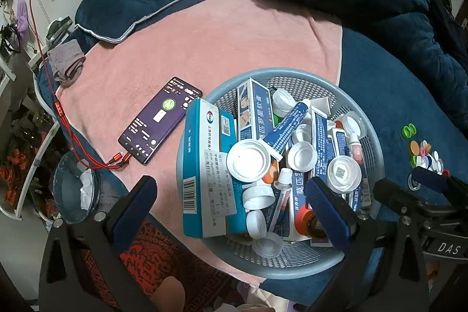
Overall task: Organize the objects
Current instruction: 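Open the right gripper over the basket while the left gripper releases its cap, then move both grippers back from the basket to the cap pile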
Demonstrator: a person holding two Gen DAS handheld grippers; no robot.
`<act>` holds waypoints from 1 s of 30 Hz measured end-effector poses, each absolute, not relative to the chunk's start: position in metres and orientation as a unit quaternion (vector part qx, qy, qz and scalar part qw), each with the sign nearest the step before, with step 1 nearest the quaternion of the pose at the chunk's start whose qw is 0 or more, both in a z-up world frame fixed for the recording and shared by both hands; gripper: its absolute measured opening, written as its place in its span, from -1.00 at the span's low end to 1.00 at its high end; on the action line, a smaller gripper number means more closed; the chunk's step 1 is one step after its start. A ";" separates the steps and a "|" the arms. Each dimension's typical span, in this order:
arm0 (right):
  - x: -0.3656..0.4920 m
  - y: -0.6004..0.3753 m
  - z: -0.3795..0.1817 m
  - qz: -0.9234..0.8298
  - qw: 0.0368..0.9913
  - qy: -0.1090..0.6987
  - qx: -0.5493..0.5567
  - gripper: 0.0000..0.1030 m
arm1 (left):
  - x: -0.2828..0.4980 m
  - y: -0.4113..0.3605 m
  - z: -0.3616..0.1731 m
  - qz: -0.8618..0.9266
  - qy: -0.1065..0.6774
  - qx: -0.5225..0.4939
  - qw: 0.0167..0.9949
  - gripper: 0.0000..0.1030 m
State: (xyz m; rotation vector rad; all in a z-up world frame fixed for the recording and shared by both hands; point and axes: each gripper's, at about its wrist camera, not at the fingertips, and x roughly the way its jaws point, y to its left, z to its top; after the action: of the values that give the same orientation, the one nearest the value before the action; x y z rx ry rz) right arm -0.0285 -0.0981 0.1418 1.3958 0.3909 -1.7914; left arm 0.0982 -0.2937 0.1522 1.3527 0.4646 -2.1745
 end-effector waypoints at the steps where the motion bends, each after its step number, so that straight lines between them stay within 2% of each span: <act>1: -0.029 -0.097 0.142 -0.710 0.406 0.155 0.553 1.00 | 0.098 -0.293 0.153 -0.805 0.172 0.501 0.266 0.98; 19: -0.035 -0.083 0.145 -0.715 0.400 0.154 0.552 1.00 | 0.091 -0.279 0.158 -0.809 0.164 0.500 0.260 0.98; 30: -0.052 -0.048 0.146 -0.726 0.382 0.143 0.553 1.00 | 0.060 -0.237 0.163 -0.821 0.144 0.505 0.227 0.98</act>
State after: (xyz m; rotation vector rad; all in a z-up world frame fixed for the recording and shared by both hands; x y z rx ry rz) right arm -0.0525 -0.0476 0.1457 1.4122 0.3648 -1.8528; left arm 0.0605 -0.2372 0.1632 1.3905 0.3970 -2.2613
